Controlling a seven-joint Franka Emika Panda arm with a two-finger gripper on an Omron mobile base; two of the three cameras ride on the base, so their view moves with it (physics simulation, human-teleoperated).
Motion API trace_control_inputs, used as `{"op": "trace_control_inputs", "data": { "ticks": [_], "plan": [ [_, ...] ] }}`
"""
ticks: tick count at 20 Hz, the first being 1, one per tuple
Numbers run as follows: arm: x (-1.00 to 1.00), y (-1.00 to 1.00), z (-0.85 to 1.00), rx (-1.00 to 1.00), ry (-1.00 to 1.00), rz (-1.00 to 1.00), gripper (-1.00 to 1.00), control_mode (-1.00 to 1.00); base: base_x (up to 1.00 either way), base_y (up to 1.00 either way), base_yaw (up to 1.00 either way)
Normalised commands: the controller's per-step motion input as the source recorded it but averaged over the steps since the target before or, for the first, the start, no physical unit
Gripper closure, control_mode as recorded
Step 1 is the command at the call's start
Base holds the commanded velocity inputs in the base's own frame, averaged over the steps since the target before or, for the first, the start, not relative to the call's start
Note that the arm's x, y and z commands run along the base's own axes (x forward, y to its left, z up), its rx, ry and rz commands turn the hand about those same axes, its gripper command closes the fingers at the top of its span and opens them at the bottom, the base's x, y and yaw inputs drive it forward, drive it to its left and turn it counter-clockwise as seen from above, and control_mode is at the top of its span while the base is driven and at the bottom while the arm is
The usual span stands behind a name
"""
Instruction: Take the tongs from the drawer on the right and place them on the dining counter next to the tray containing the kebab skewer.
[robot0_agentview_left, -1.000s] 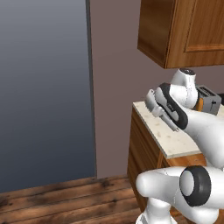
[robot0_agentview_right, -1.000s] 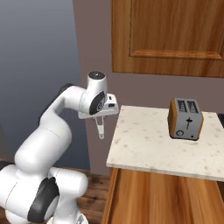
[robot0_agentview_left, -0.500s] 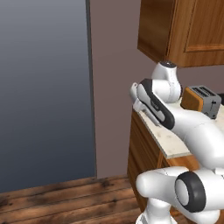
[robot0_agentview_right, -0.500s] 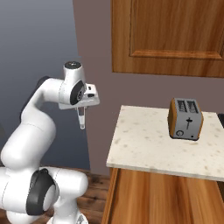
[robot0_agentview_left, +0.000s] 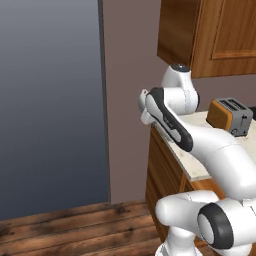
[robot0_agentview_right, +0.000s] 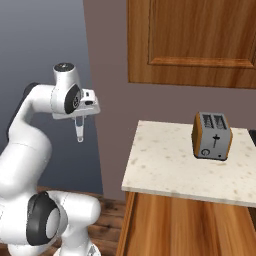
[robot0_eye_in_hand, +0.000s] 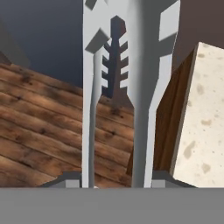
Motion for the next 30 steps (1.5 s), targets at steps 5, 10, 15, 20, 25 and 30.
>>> {"op": "trace_control_inputs", "data": {
  "ticks": [5, 10, 15, 20, 25, 30],
  "plan": [
    [-0.17, 0.23, 0.24, 0.0, -0.12, -0.02, 1.0, -1.0, 0.0, 0.0, 0.0],
    [-0.17, 0.09, 0.14, 0.0, -0.1, -0.04, 1.0, -1.0, 0.0, 0.0, 0.0],
    [-0.18, 0.0, 0.0, 0.0, -0.07, -0.03, 1.0, -1.0, 0.0, 0.0, 0.0],
    [-0.12, 0.0, 0.0, 0.0, -0.07, -0.02, 1.0, -1.0, 0.0, 0.0, 0.0],
    [-0.02, 0.0, 0.0, 0.0, -0.08, -0.01, 1.0, -1.0, 0.0, 0.0, 0.0],
    [0.0, 0.0, 0.0, 0.0, -0.01, -0.01, 1.0, -1.0, 0.0, 0.0, 0.0]
  ]
}}
